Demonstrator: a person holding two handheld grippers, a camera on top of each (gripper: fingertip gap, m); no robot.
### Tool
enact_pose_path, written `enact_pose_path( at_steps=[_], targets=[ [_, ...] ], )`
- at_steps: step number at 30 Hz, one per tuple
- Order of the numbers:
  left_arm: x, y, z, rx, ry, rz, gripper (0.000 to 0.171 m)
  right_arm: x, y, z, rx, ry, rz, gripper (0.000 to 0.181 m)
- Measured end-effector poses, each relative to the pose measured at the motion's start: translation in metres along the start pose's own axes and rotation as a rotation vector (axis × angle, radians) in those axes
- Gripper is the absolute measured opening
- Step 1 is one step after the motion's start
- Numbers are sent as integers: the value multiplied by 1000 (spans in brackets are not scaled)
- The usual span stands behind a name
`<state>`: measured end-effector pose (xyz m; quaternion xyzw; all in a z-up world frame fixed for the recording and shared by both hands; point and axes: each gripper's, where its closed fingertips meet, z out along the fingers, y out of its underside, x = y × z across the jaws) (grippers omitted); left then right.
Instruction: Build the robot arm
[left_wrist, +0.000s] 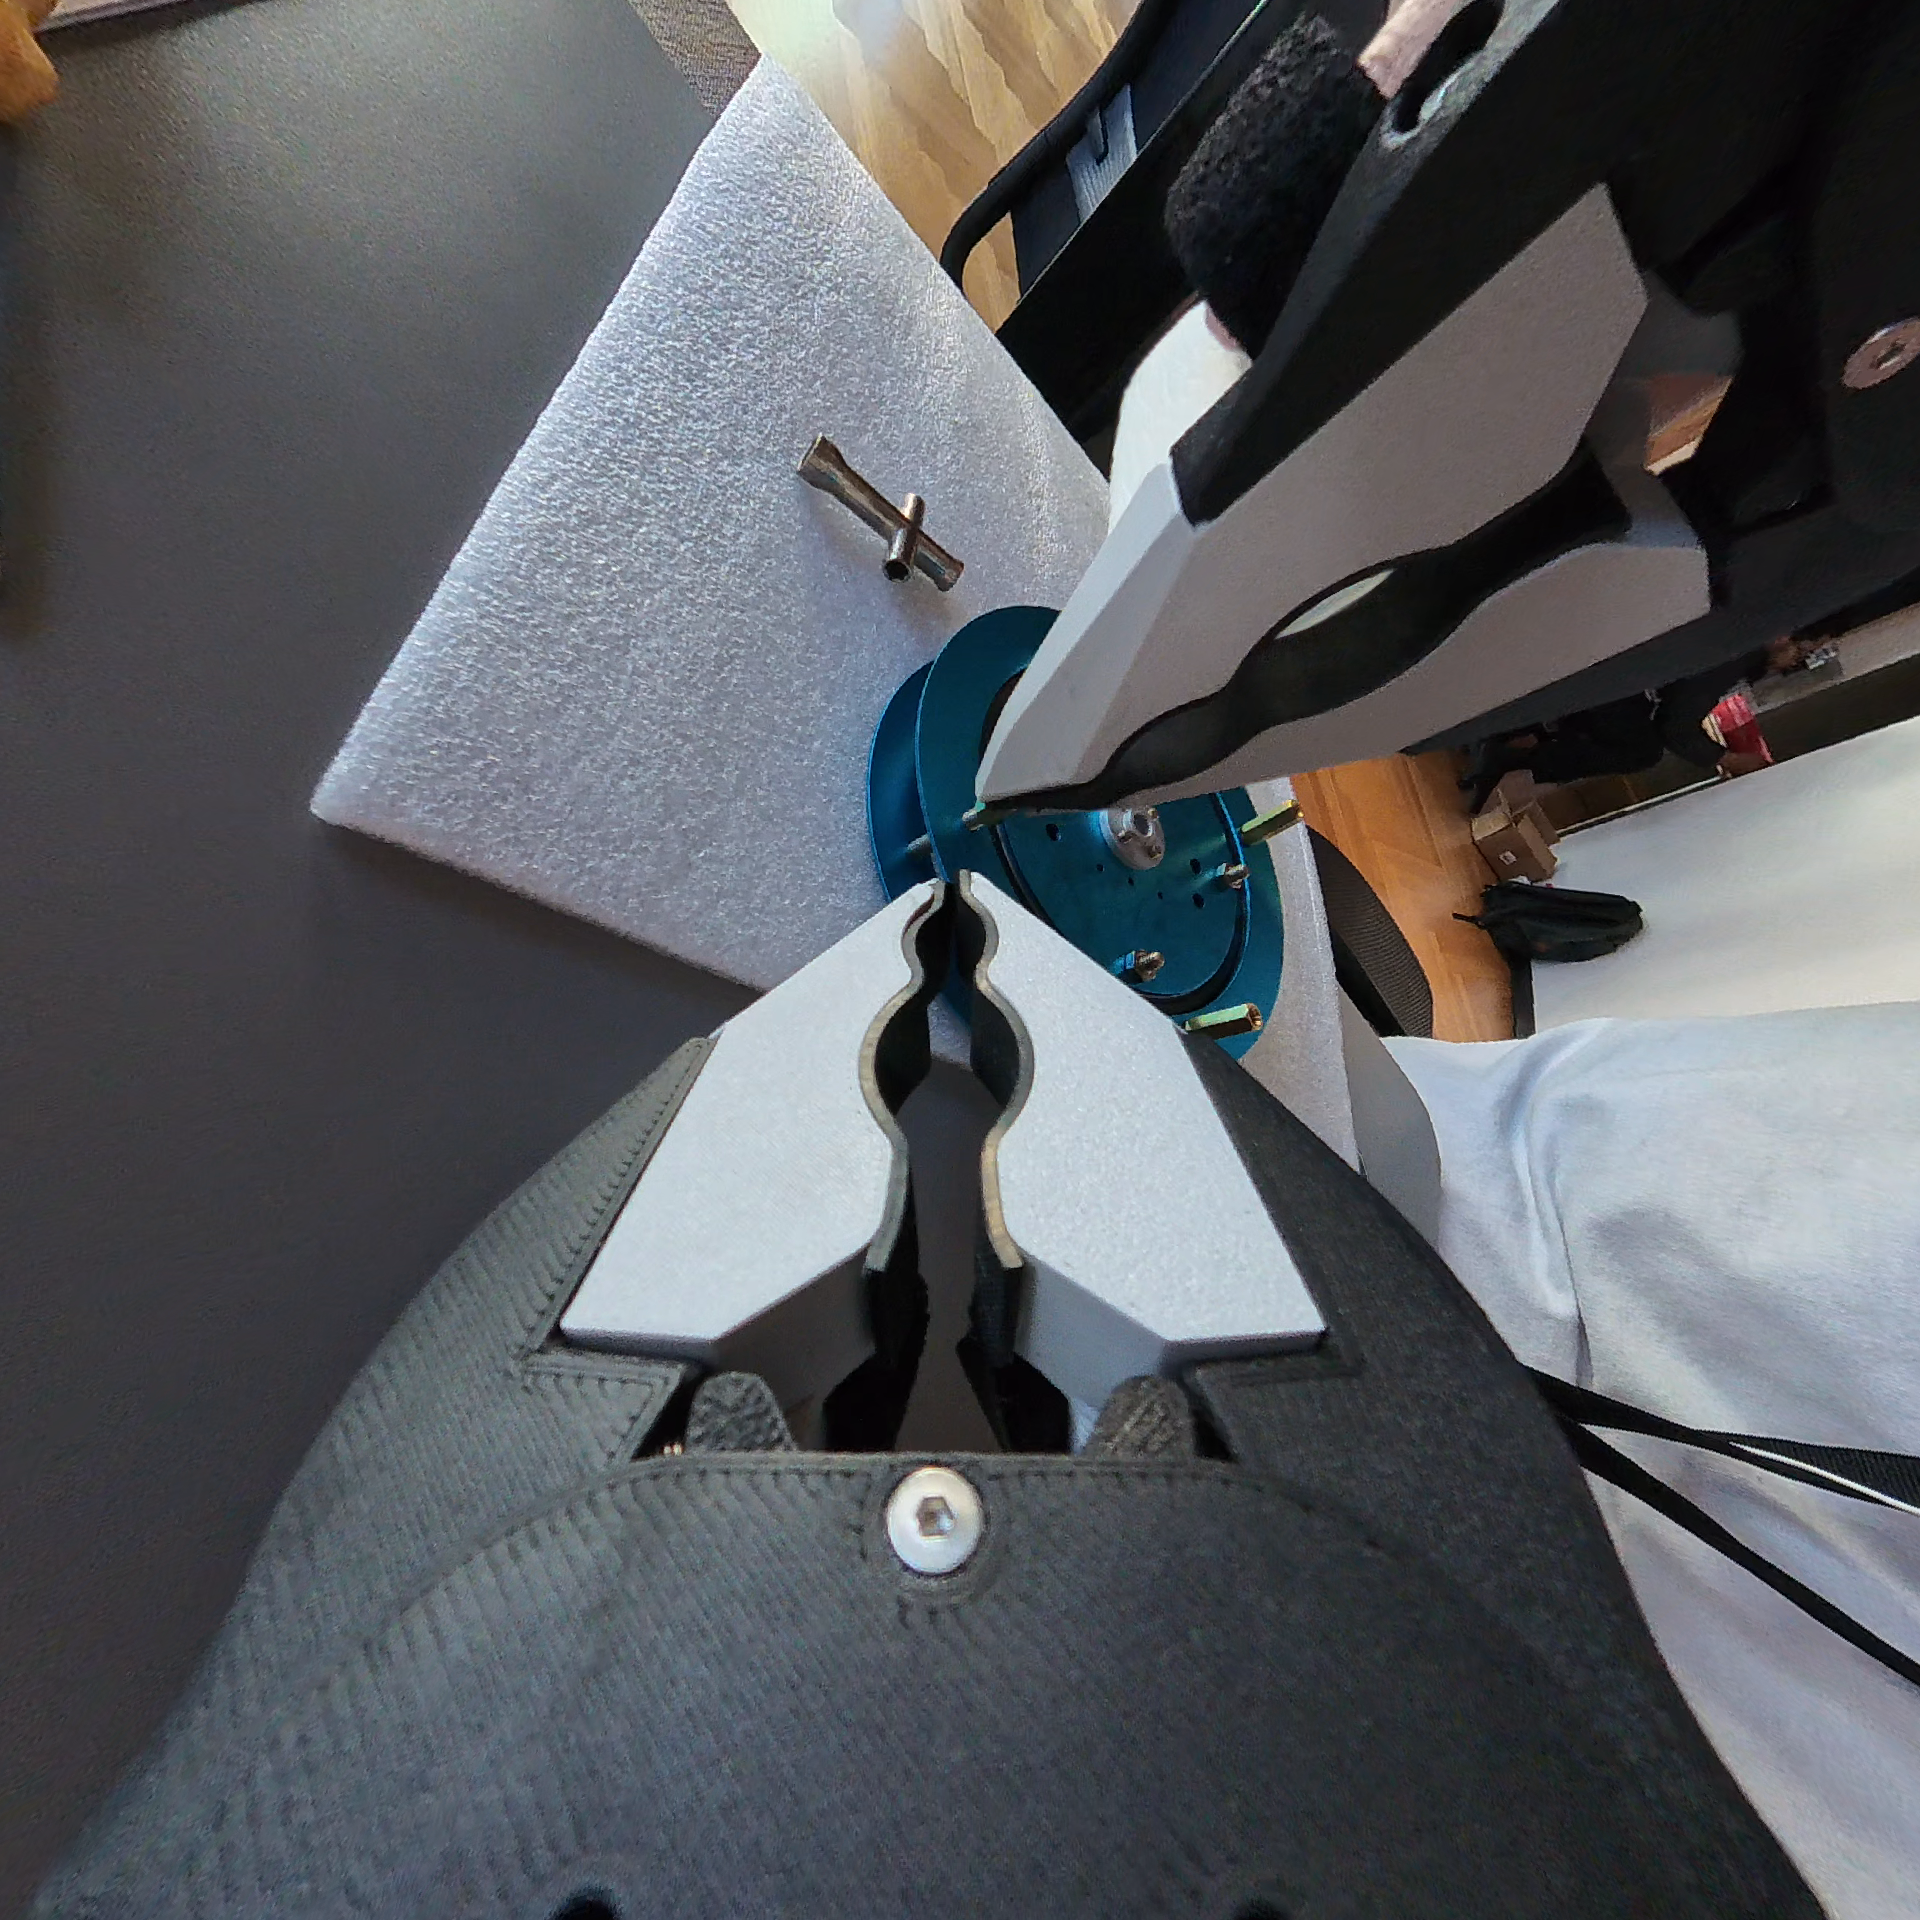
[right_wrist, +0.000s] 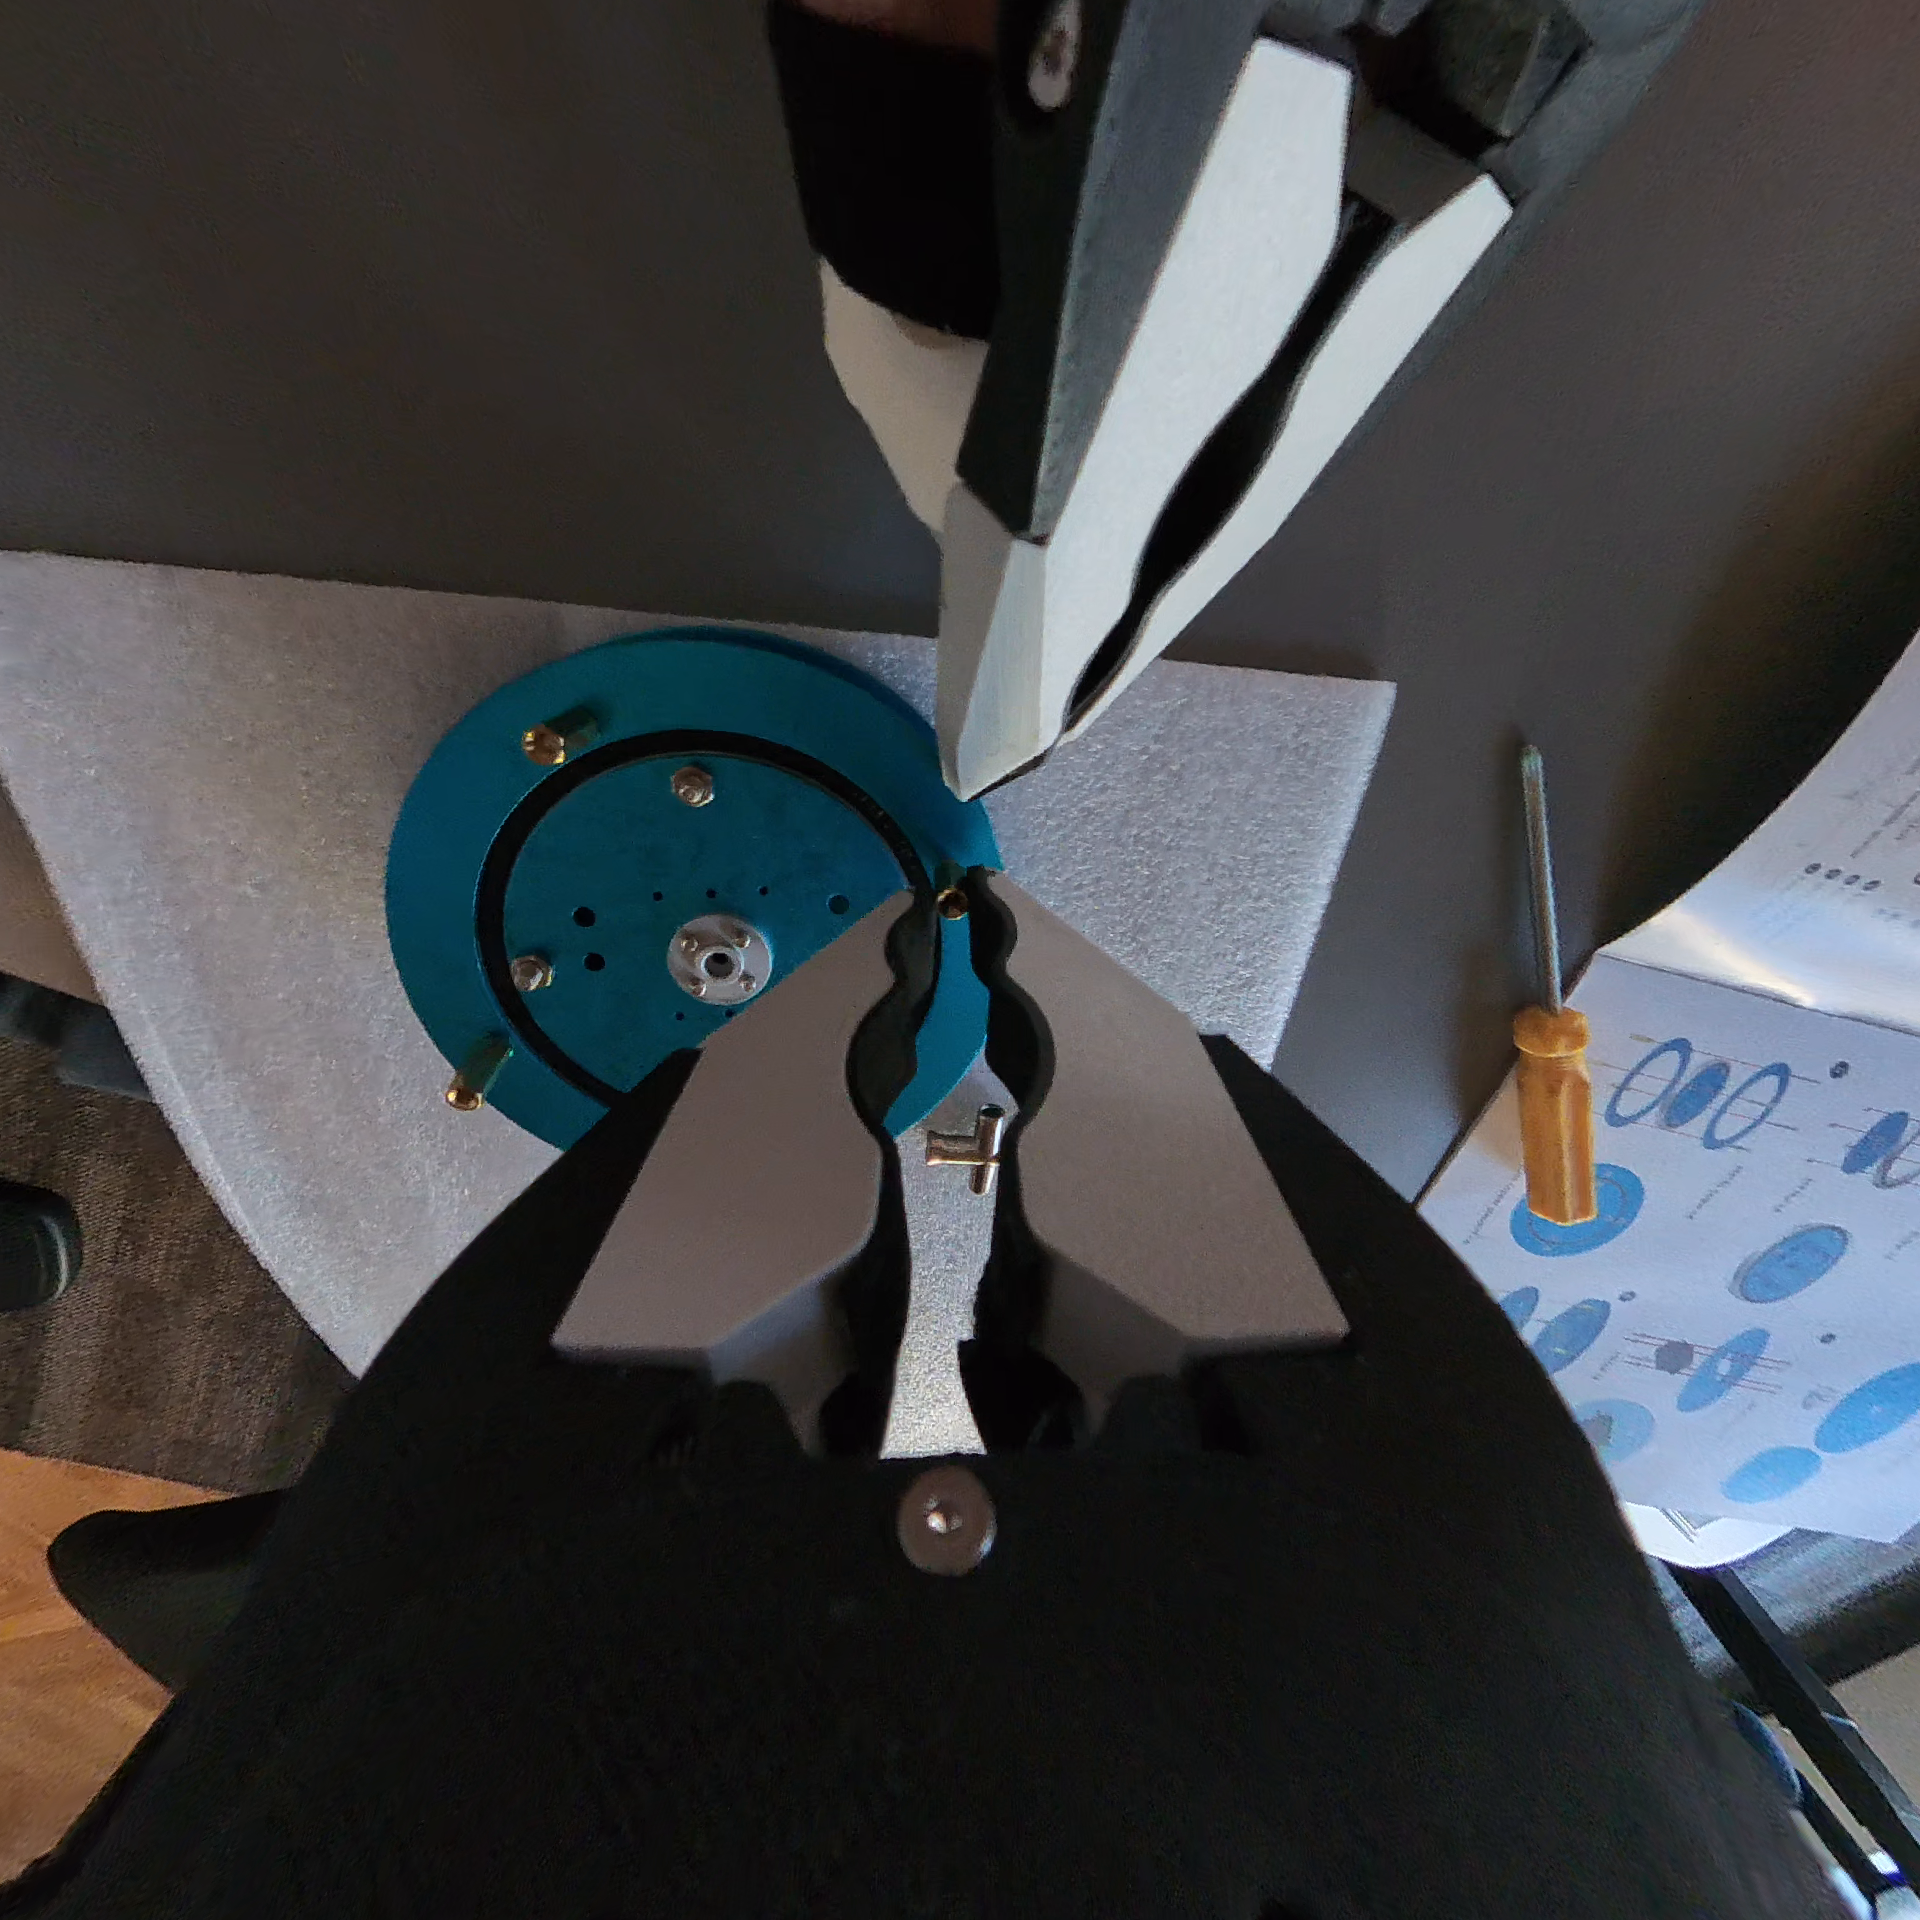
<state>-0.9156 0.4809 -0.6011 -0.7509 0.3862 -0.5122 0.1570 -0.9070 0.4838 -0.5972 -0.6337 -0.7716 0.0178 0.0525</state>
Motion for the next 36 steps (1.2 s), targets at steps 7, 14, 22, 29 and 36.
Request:
enact_pose_path(
  at_steps=[7,14,22,29,36],
  targets=[
    [-2,1,1,0,-13,-1,0,1,1,2,46,11,435,5],
    [-2,1,1,2,-16,1,0,1,0,2,107,132,678,5],
    [0,0,1,2,-2,0,0,2,1,-6,-5,101,-11,12],
    [-1,1,2,-5,-6,1,0,-1,1,1,-48,25,147,4],
    [-2,0,3,-4,-18,5,0,-1,2,2,69,112,732,5]
  ],
)
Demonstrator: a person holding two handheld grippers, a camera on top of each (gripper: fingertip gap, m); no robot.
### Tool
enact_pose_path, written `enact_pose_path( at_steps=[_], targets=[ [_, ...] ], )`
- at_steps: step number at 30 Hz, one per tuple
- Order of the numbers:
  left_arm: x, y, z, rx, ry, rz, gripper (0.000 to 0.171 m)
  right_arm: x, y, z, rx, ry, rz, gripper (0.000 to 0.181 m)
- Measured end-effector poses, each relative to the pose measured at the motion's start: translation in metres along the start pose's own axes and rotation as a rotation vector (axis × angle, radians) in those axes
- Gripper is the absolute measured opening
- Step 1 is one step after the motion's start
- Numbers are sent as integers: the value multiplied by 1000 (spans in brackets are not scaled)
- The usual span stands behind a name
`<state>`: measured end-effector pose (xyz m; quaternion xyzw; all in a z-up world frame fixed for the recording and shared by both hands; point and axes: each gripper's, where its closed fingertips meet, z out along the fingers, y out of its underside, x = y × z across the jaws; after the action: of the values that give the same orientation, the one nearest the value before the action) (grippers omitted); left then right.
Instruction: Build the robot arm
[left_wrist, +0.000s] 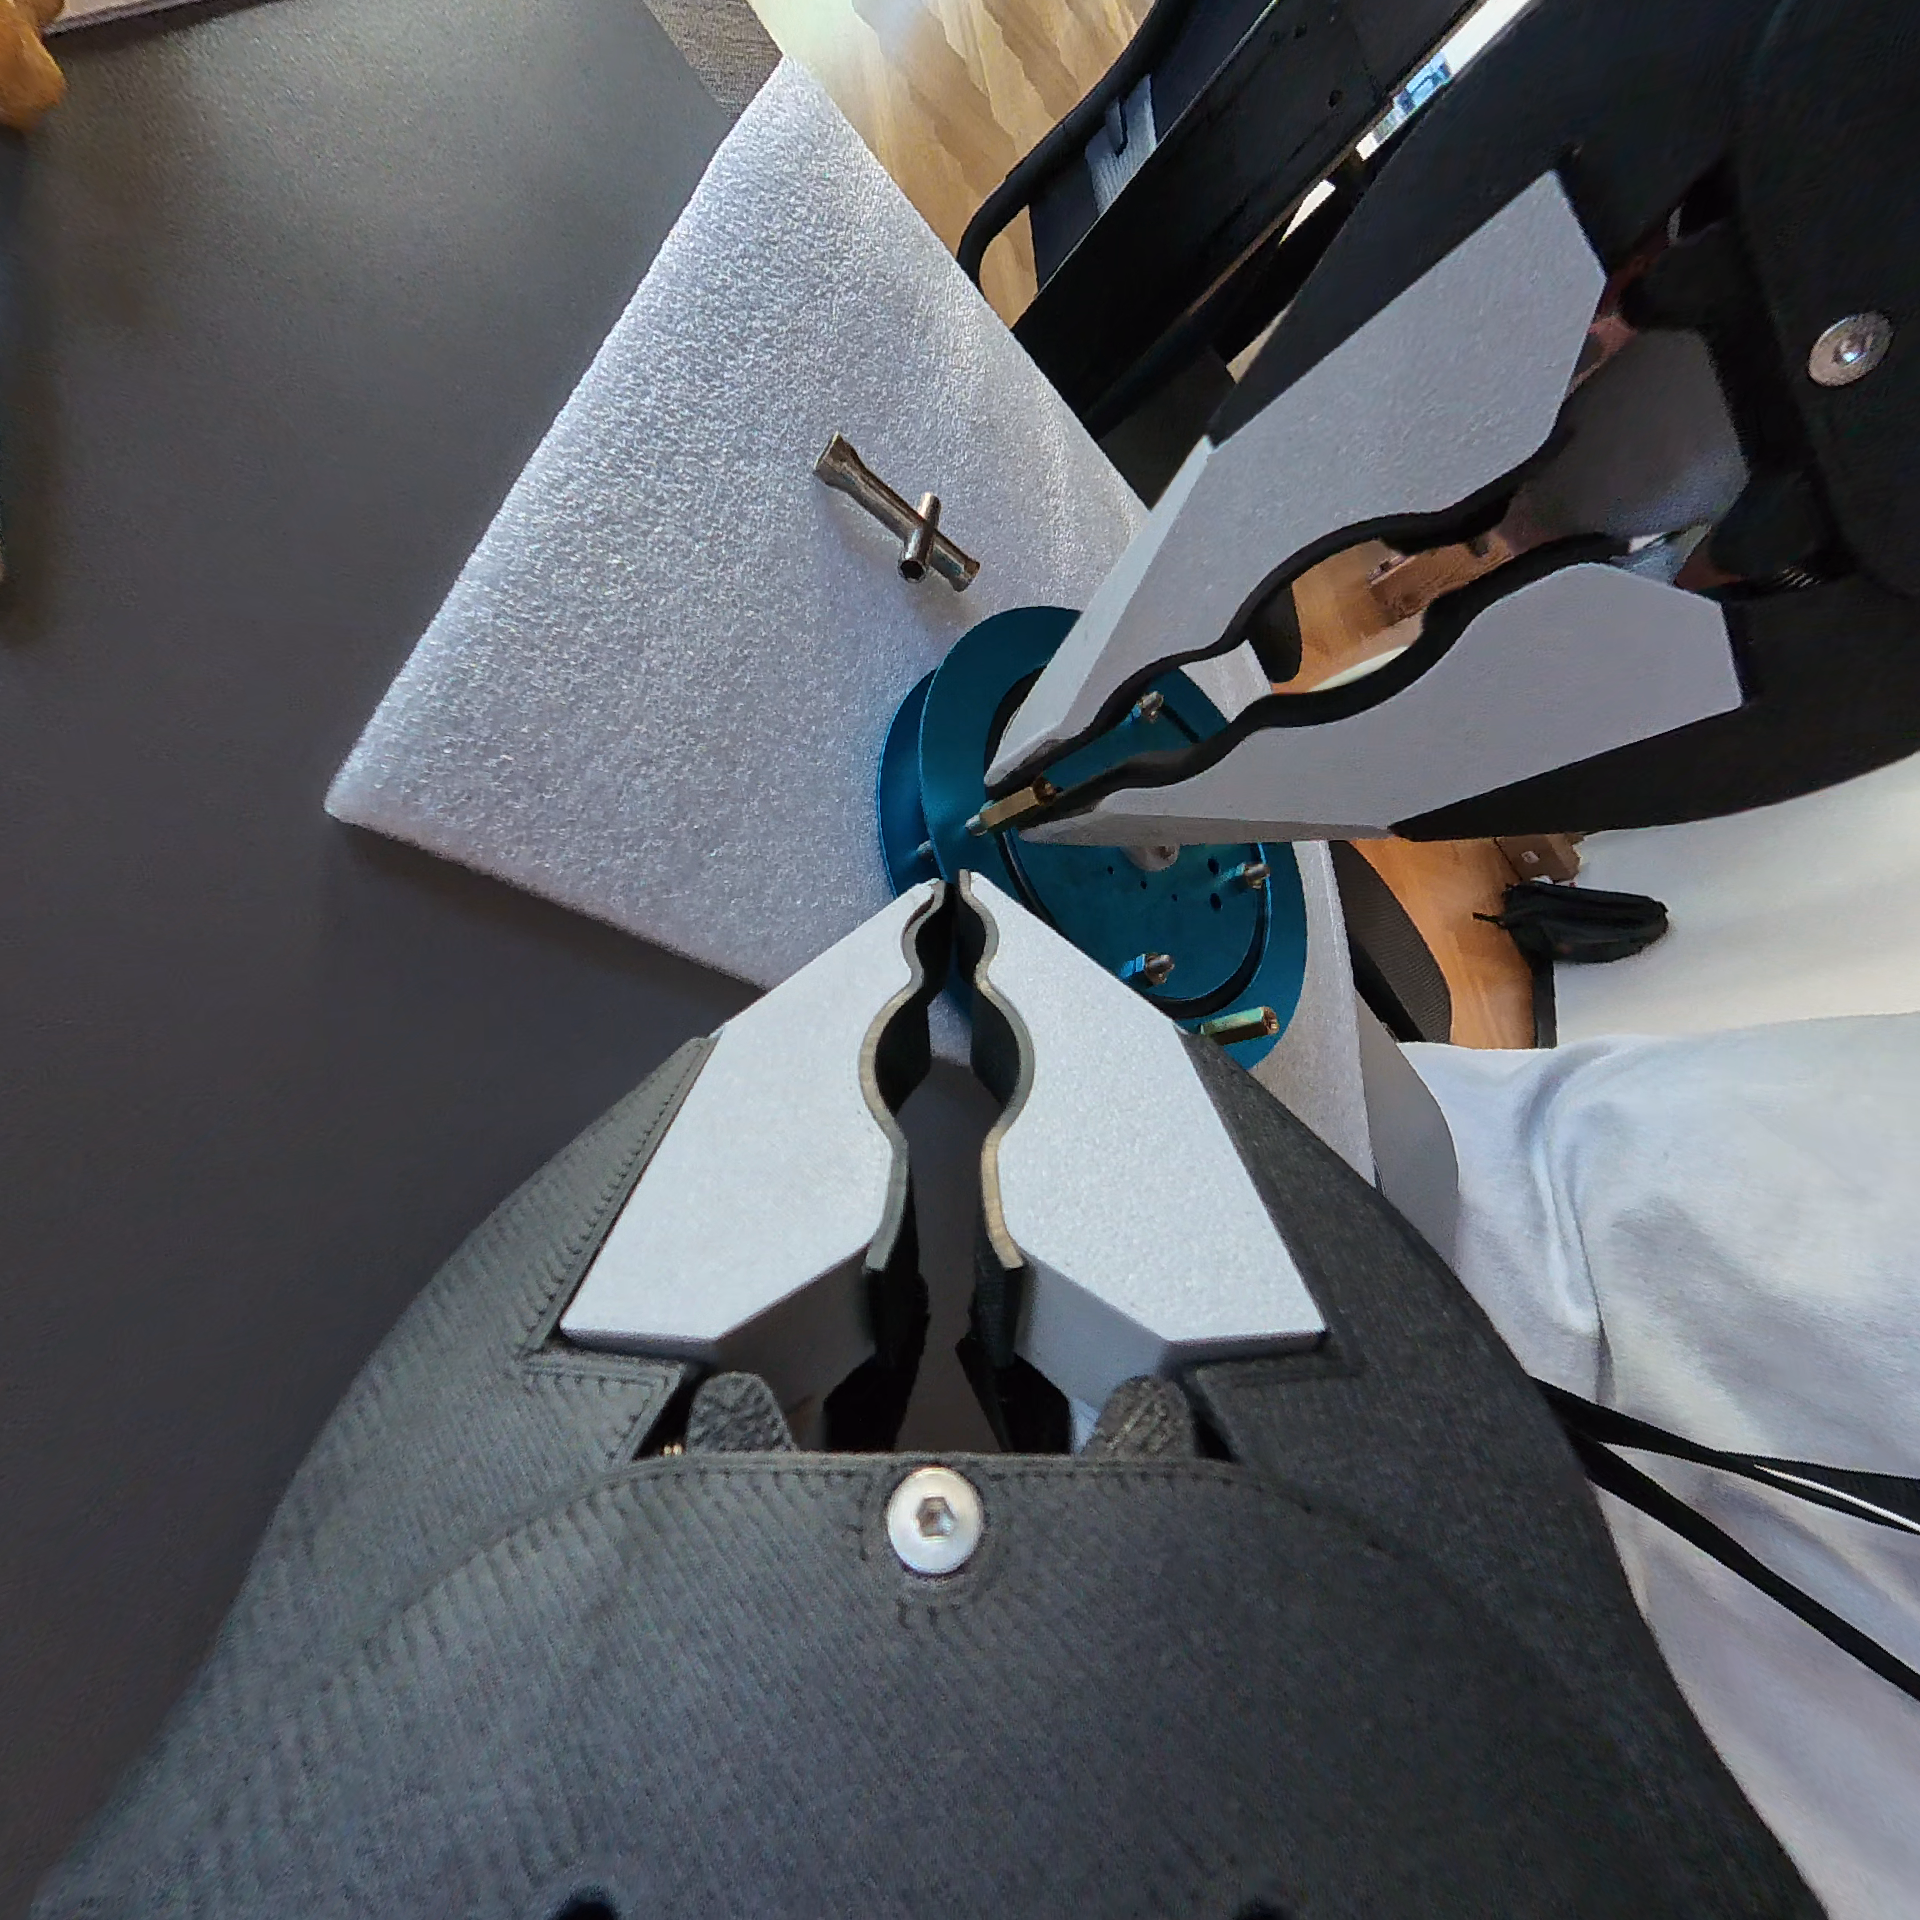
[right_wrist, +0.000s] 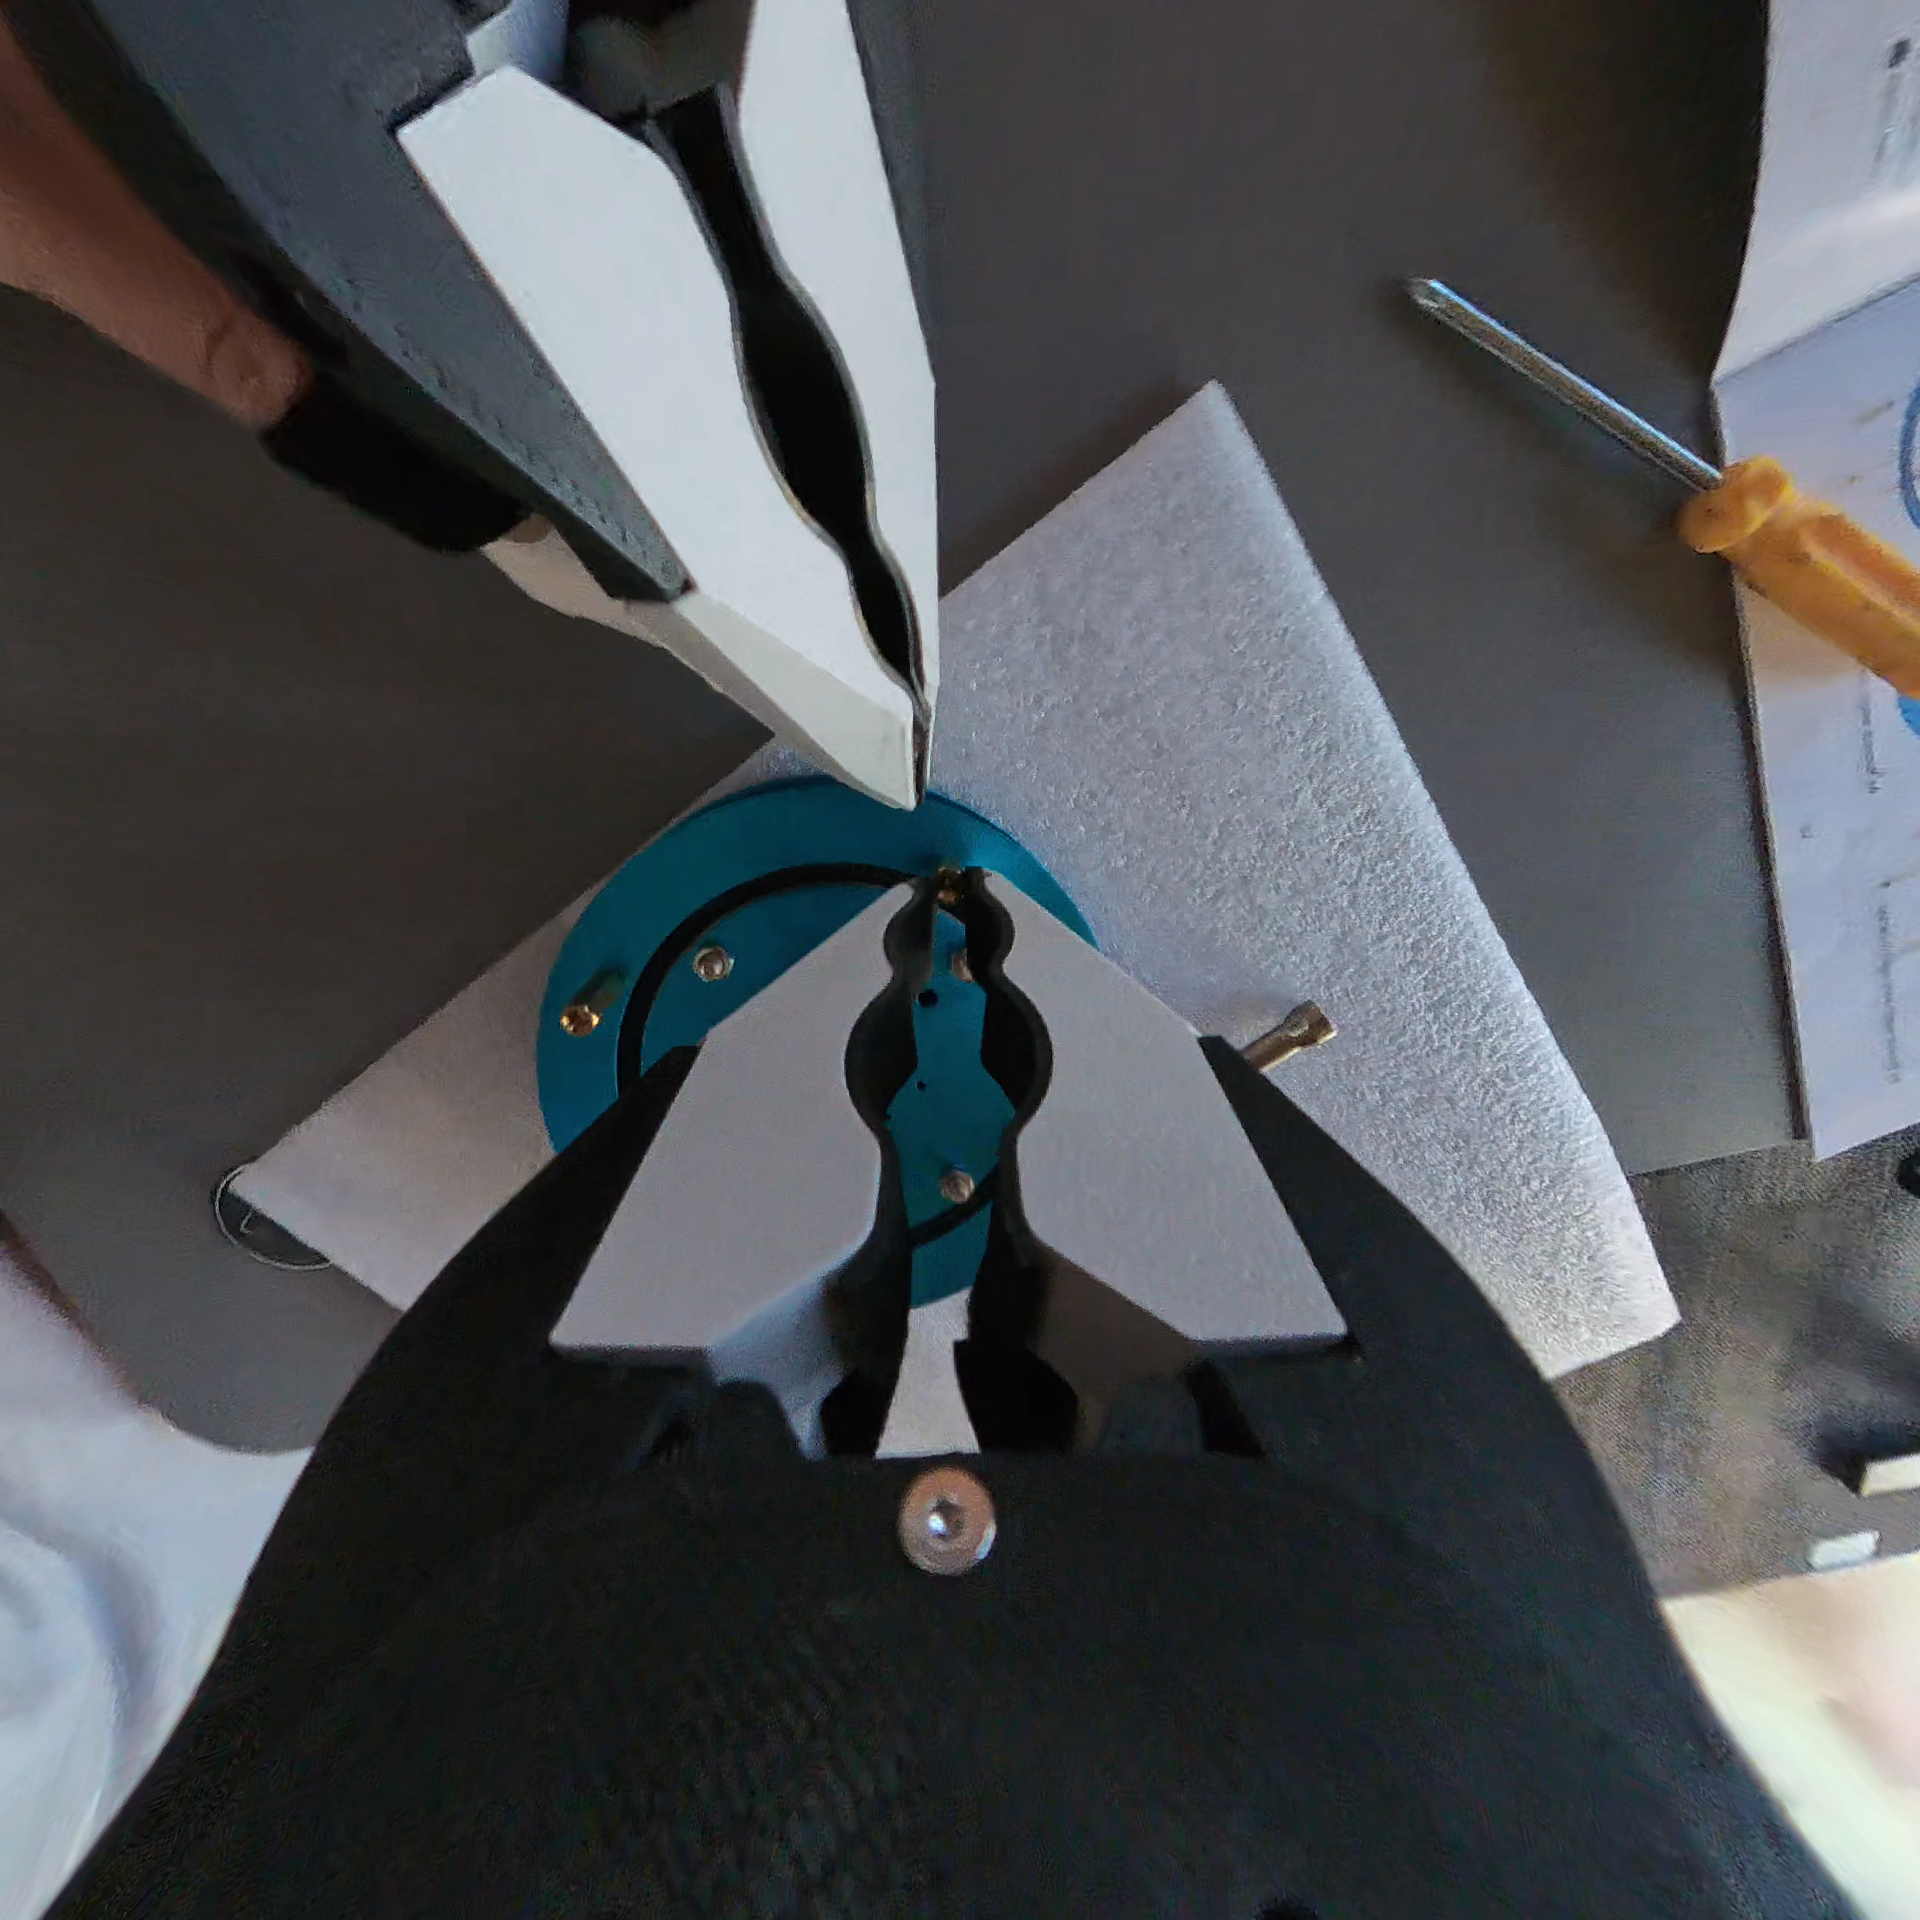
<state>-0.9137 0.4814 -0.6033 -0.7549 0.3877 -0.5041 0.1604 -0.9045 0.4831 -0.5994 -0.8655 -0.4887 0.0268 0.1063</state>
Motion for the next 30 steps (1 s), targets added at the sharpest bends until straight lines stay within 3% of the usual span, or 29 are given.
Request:
enact_pose_path(
  at_steps=[2,6,8,11,16,21,23,26,30],
  targets=[
    [1,0,0,4,5,0,0,-1,0,-1,12,-13,-33,5],
    [2,0,0,5,14,0,0,-2,-2,-8,-15,-44,-437,13],
    [3,0,0,5,15,2,0,2,-9,-11,5,21,-634,19],
    [3,0,0,3,17,2,0,0,-1,-7,-78,17,-781,19],
    [2,1,0,-3,17,1,0,-3,-1,-2,-99,-19,-668,5],
    [1,0,1,-1,1,8,0,-1,1,-2,-35,-16,-87,4],
    [1,0,1,-4,-5,14,0,-1,1,-1,17,4,3,5],
    [2,0,1,0,2,13,0,-2,1,-2,26,13,-84,5],
    [3,0,1,2,14,6,0,-1,4,-5,-59,19,-473,8]
  ],
)
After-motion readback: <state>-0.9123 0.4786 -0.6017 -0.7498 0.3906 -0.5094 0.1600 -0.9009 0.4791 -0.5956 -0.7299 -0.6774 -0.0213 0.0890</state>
